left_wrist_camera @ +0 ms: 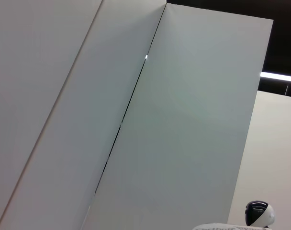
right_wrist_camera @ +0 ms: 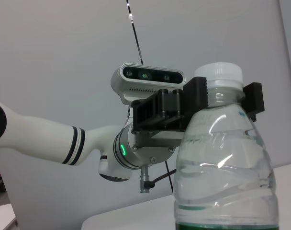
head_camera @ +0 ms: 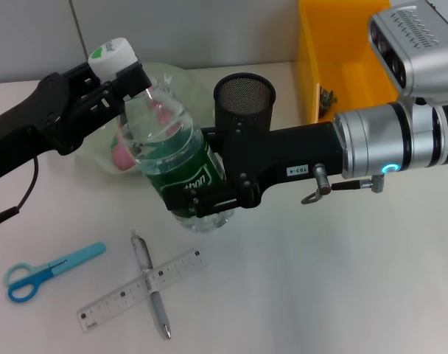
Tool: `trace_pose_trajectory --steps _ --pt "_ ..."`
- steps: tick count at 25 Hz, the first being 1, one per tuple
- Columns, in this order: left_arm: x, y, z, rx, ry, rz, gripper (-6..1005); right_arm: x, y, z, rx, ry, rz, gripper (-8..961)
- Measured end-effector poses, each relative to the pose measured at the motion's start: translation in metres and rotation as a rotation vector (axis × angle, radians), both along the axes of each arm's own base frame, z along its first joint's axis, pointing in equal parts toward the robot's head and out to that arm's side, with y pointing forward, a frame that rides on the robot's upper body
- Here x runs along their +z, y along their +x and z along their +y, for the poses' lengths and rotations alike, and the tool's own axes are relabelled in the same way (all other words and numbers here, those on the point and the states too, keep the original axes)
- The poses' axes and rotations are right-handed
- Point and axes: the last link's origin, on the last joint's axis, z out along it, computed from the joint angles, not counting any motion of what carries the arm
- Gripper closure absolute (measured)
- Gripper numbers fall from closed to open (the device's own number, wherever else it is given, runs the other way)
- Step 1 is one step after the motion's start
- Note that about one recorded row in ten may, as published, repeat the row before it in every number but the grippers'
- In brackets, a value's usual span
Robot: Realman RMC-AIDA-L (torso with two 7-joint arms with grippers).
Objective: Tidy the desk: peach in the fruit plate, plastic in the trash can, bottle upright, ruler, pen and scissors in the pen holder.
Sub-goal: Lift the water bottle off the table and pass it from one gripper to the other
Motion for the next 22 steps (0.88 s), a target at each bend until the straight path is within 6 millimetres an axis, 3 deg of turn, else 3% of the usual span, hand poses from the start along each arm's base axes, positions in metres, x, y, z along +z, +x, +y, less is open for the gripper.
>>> trace_pose_trajectory --steps 22 --pt "0.0005 0.0009 -0.0008 -0.006 -0.001 -0.007 563 -0.0024 -0.0003 0.0017 0.012 0.018 -0.030 172"
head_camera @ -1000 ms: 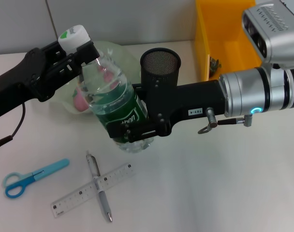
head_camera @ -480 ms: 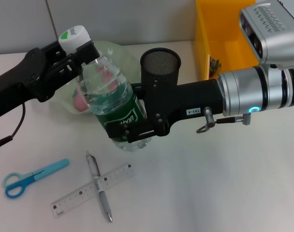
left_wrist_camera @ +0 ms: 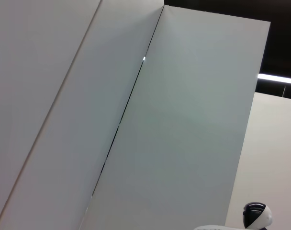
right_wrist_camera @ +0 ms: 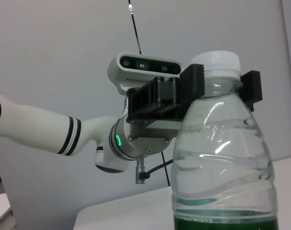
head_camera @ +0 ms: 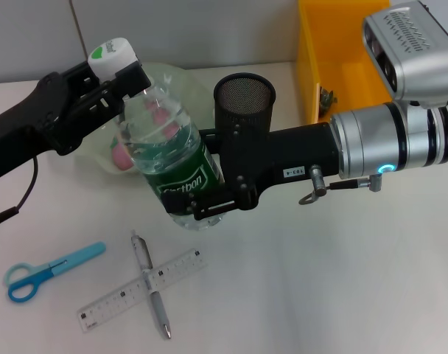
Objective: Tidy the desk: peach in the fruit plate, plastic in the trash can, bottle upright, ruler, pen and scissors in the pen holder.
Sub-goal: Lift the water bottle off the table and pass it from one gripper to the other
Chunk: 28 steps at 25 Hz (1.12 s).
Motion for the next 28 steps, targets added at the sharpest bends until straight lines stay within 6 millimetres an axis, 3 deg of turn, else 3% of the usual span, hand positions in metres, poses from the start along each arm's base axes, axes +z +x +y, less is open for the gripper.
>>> trace_pose_trajectory --steps 28 --pt "0.0052 0.0042 0.0029 -0.016 0.017 -0.018 563 -0.0062 0.0026 0.0023 -0.006 0.012 -0.042 171"
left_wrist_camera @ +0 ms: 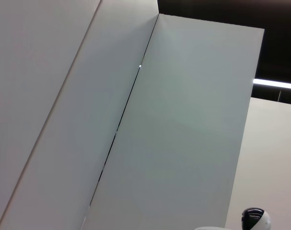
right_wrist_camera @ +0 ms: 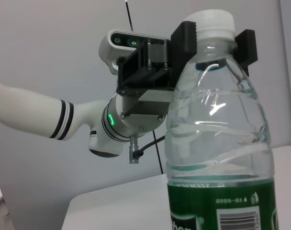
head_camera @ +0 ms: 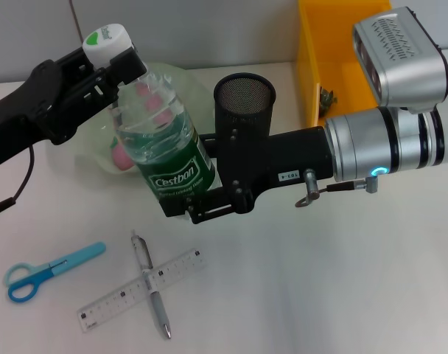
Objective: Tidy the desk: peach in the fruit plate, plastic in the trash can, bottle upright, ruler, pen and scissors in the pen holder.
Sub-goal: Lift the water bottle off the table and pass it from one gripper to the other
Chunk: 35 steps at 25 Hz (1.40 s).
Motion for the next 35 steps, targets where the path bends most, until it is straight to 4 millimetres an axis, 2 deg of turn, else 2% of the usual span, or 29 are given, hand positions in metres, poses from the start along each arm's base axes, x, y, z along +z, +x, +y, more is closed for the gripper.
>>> trace_pose_trajectory --steps 35 --pt "0.006 0.007 0.006 -0.018 0.016 -0.021 562 -0.008 0.015 -0.003 -0.032 -0.006 -0.066 172"
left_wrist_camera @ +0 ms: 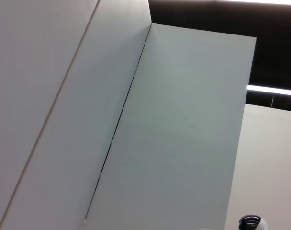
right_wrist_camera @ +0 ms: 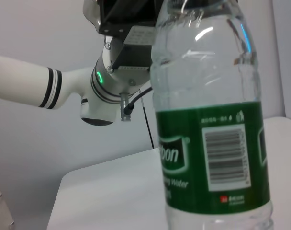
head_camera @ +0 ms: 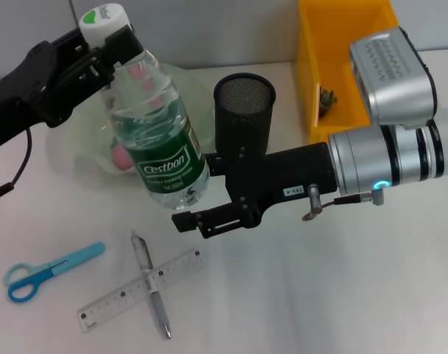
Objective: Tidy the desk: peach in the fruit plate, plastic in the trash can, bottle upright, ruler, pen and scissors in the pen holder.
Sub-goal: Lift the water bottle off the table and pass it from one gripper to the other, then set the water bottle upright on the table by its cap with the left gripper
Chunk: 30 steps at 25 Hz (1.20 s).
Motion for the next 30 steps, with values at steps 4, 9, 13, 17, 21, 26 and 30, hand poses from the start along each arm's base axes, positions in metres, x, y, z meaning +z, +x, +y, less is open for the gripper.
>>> trace_pose_trajectory --steps 4,9,13,17,21,26,30 --pt "0.001 -0.002 0.000 0.009 0.013 -0.004 559 -0.002 0.004 -0.001 -0.011 0.002 -0.011 172" --pt "0.002 -0.003 0.000 0.014 0.020 -0.005 554 -0.003 0.013 -0.004 -0.031 0.014 -0.027 172" --pt "0.003 -0.007 0.001 0.030 0.060 0.004 550 -0.002 0.022 -0.007 -0.031 0.035 -0.030 172" --pt "0.002 -0.021 -0.003 0.067 0.129 0.040 547 0.000 0.033 -0.012 -0.028 0.070 -0.024 173" --pt "0.001 -0.033 -0.007 0.102 0.171 0.069 543 0.003 0.044 -0.017 -0.039 0.101 -0.020 173" --pt "-0.004 -0.047 -0.011 0.159 0.213 0.106 539 0.008 0.056 -0.021 -0.052 0.141 -0.014 173" --pt "-0.016 -0.062 -0.015 0.221 0.257 0.136 535 0.010 0.063 -0.026 -0.068 0.150 -0.005 173"
